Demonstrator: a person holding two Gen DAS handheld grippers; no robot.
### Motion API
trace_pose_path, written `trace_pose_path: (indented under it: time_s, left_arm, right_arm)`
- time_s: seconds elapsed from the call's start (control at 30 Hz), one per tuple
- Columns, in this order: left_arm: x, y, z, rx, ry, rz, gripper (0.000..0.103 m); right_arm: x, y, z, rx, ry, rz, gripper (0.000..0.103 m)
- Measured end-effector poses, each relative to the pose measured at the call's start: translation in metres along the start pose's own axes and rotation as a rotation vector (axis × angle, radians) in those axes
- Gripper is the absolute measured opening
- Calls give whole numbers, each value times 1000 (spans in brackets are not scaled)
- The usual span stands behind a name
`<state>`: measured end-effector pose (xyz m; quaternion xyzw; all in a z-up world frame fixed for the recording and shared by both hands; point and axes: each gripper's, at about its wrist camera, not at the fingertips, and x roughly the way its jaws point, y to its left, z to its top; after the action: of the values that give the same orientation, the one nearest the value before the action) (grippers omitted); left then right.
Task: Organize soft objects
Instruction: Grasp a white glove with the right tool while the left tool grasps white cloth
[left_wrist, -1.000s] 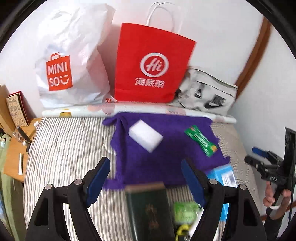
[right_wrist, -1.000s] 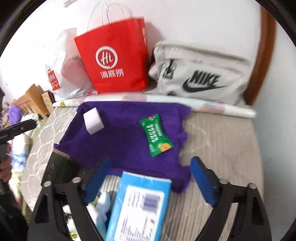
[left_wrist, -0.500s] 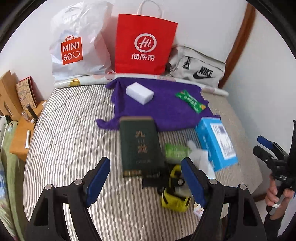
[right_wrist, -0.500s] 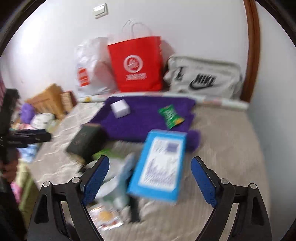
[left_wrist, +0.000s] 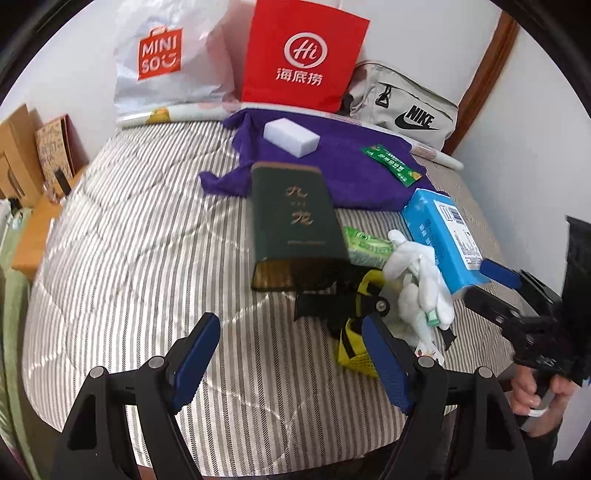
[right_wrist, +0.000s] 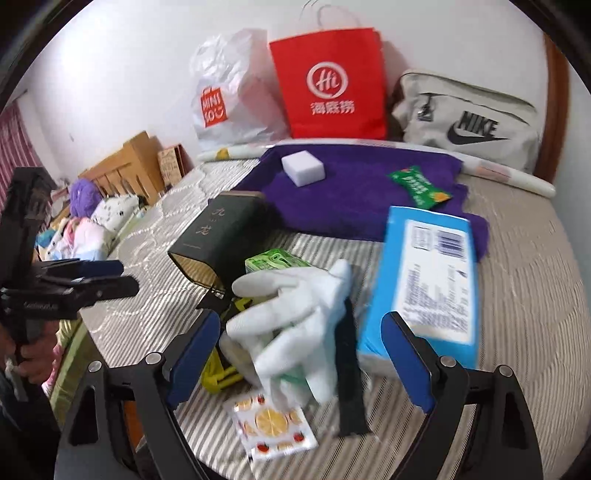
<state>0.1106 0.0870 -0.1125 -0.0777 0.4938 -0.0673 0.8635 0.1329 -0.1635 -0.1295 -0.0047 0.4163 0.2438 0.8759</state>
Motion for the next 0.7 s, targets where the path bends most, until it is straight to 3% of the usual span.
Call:
trace_pose_path:
  time_s: [0.13, 0.17, 0.23, 0.3, 0.37, 0.5, 0.7]
  left_arm:
    - [3, 9, -5, -14, 6, -10, 77]
    - [4, 12, -6, -18, 8, -14, 77]
    - [6, 16, -8, -30, 11, -26, 77]
    - [8, 19, -11, -38, 17, -47, 77]
    - [9, 21, -13, -42, 21, -54, 77]
    - [11, 20, -15, -27, 15, -46, 77]
    - [22, 8, -16, -10, 18, -76, 77]
  right_arm:
    - [24, 16, 6, -40, 38, -16, 86]
    - [31, 20, 7, -58, 50, -34, 81]
    - [45, 23, 8, -72, 81, -78, 62]
    - [61, 19, 9, -46, 133, -70, 28]
    - [62, 14, 10, -20, 126, -62, 14]
    - [25, 10, 17, 0, -11, -1, 13]
    - [-15, 4, 20, 29, -99, 35, 12]
